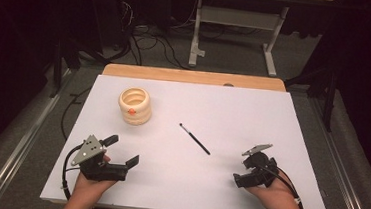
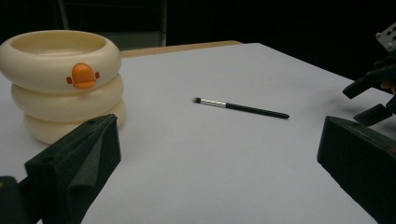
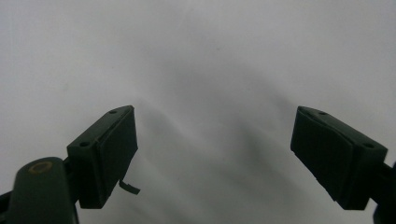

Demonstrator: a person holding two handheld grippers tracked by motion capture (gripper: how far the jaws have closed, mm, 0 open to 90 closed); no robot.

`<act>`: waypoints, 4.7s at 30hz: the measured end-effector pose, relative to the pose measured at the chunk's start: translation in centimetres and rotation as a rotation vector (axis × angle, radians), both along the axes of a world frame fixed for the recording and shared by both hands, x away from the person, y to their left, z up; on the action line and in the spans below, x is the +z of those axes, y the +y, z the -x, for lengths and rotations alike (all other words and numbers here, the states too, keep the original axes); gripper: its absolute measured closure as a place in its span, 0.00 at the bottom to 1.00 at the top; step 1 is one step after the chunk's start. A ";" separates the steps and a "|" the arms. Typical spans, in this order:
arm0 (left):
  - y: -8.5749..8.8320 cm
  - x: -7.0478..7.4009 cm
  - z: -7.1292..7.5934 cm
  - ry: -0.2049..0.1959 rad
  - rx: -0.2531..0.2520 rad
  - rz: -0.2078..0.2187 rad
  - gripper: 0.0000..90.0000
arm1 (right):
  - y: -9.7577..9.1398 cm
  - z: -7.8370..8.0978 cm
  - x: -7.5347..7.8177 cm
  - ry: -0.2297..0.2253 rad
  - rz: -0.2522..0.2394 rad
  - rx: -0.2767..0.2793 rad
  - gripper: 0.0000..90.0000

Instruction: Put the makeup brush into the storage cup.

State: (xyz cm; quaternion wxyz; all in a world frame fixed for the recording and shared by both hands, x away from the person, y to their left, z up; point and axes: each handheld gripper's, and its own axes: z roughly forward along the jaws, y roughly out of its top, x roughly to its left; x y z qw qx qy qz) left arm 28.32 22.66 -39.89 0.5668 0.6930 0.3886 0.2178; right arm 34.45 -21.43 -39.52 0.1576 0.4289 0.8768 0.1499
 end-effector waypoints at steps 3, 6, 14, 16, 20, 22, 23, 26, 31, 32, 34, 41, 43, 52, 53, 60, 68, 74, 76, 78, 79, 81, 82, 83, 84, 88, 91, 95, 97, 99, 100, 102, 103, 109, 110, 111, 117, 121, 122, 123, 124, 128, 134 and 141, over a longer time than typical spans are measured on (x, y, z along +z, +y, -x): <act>0.0 0.0 0.0 0.000 0.002 0.000 0.00 | 0.1 -0.1 0.1 0.024 0.008 0.002 0.17; 0.1 0.0 0.0 0.000 0.004 0.002 0.00 | 0.2 -0.1 0.0 0.038 0.006 0.005 0.15; 0.1 0.0 0.0 0.001 0.008 0.010 0.00 | 0.4 -0.8 0.1 0.093 0.042 0.020 0.06; 0.1 0.0 0.0 0.001 0.009 0.011 0.00 | 0.4 -0.8 0.2 0.089 0.053 0.022 0.06; 0.0 0.0 0.0 0.001 0.003 -0.003 0.00 | 0.8 -1.2 0.5 0.106 0.065 0.028 0.05; 0.0 0.0 0.0 -0.001 0.005 0.003 0.00 | 1.0 -1.4 0.7 0.112 0.065 0.035 0.05; 0.0 0.0 0.0 -0.001 0.005 0.003 0.00 | 1.0 -1.4 0.7 0.112 0.065 0.035 0.05; 0.1 0.0 0.0 0.000 0.009 0.007 0.00 | 1.7 -1.6 1.0 0.116 0.062 0.049 0.05; 0.1 0.0 0.0 -0.004 0.008 0.002 0.00 | 2.8 -2.1 1.3 0.117 0.066 0.073 0.06; 0.1 0.0 0.1 -0.006 0.006 0.002 0.00 | 2.9 -2.2 1.3 0.117 0.067 0.079 0.06; 0.1 0.1 0.1 -0.017 0.005 0.011 0.00 | 3.4 -2.4 1.5 0.118 0.066 0.084 0.07; 0.2 0.2 0.2 -0.036 0.003 0.018 0.00 | 4.6 -3.2 2.1 0.110 0.054 0.101 0.09; 0.2 0.2 0.2 -0.041 0.006 0.016 0.00 | 5.1 -3.5 2.2 0.109 0.054 0.108 0.10; 0.0 0.1 0.2 -0.056 0.006 -0.003 0.00 | 6.1 -4.5 2.5 0.103 0.038 0.125 0.17; 0.0 0.1 0.2 -0.056 0.006 -0.003 0.00 | 6.1 -4.5 2.5 0.103 0.038 0.125 0.17; 0.0 0.2 0.2 -0.057 0.008 -0.002 0.00 | 7.2 -5.0 2.5 0.118 0.025 0.114 0.21; 0.0 0.2 0.2 -0.057 0.011 0.005 0.00 | 7.8 -6.0 2.4 0.114 0.018 0.135 0.29; 0.1 0.2 0.1 -0.056 0.009 0.002 0.00 | 8.6 -6.7 2.3 0.118 0.029 0.165 0.37; 0.1 0.2 0.1 -0.056 0.008 0.001 0.00 | 8.7 -6.8 2.2 0.115 0.026 0.170 0.39; 0.1 0.2 0.1 -0.056 0.009 0.005 0.00 | 9.2 -7.0 2.2 0.120 0.037 0.180 0.40; 0.1 0.2 0.1 -0.056 0.009 0.005 0.00 | 9.2 -7.0 2.2 0.120 0.037 0.180 0.40; 0.1 0.2 0.1 -0.056 0.008 0.001 0.00 | 9.7 -7.2 2.1 0.115 0.038 0.196 0.42; 0.1 0.2 0.1 -0.055 0.008 0.001 0.00 | 9.7 -7.2 2.1 0.115 0.038 0.196 0.42; 0.1 0.2 0.1 -0.056 0.009 0.003 0.00 | 9.9 -7.1 2.1 0.127 0.039 0.171 0.43; 0.1 0.2 0.1 -0.056 0.009 0.003 0.00 | 10.1 -7.4 2.0 0.119 0.042 0.198 0.44; 0.1 0.2 0.1 -0.056 0.008 0.001 0.00 | 10.3 -7.6 1.9 0.118 0.045 0.204 0.46; 0.2 0.2 0.0 -0.056 0.008 0.001 0.00 | 10.6 -7.9 1.8 0.125 0.047 0.198 0.47; 0.2 0.2 0.0 -0.055 0.008 0.003 0.00 | 10.9 -8.2 1.6 0.134 0.048 0.198 0.50; 0.2 0.2 0.0 -0.055 0.007 0.004 0.00 | 11.0 -8.4 1.5 0.135 0.047 0.210 0.52; 0.2 0.1 -0.1 -0.055 0.008 0.003 0.00 | 11.2 -8.6 1.4 0.145 0.045 0.211 0.55; 0.2 0.1 -0.1 -0.055 0.008 0.003 0.00 | 11.2 -8.6 1.4 0.145 0.045 0.211 0.55; 0.2 0.1 -0.1 -0.053 0.009 0.007 0.00 | 11.5 -9.0 1.1 0.151 0.052 0.228 0.57; 0.2 0.1 -0.1 -0.053 0.008 0.007 0.00 | 11.7 -9.0 1.0 0.159 0.050 0.222 0.58; 0.2 0.1 -0.1 -0.051 0.008 0.008 0.00 | 12.1 -9.5 0.8 0.161 0.064 0.237 0.64; 0.2 0.1 -0.1 -0.051 0.008 0.008 0.00 | 12.1 -9.5 0.8 0.159 0.066 0.241 0.65; 0.2 0.1 -0.1 -0.051 0.008 0.008 0.00 | 12.2 -9.6 0.8 0.159 0.065 0.240 0.67; 0.1 0.1 -0.2 -0.050 0.004 0.004 0.00 | 12.5 -9.6 0.7 0.173 0.077 0.249 0.74; 0.1 0.1 -0.2 -0.052 0.003 0.003 0.00 | 12.6 -9.6 0.6 0.175 0.076 0.249 0.77; 0.1 0.1 -0.2 -0.051 0.003 0.006 0.00 | 12.6 -9.7 0.6 0.171 0.078 0.250 0.78; 0.1 0.1 -0.2 -0.051 0.003 0.006 0.00 | 12.6 -9.7 0.5 0.174 0.085 0.256 0.79; 0.1 0.1 -0.2 -0.051 0.003 0.006 0.00 | 12.6 -9.7 0.5 0.174 0.085 0.256 0.79; 0.1 0.1 -0.2 -0.051 0.003 0.006 0.00 | 12.7 -9.7 0.5 0.182 0.083 0.253 0.82; 0.1 0.1 -0.2 -0.052 0.003 0.004 0.00 | 12.9 -9.6 0.3 0.195 0.090 0.246 0.86; 0.1 0.1 -0.2 -0.052 0.002 0.004 0.00 | 13.0 -9.6 0.1 0.190 0.105 0.271 0.92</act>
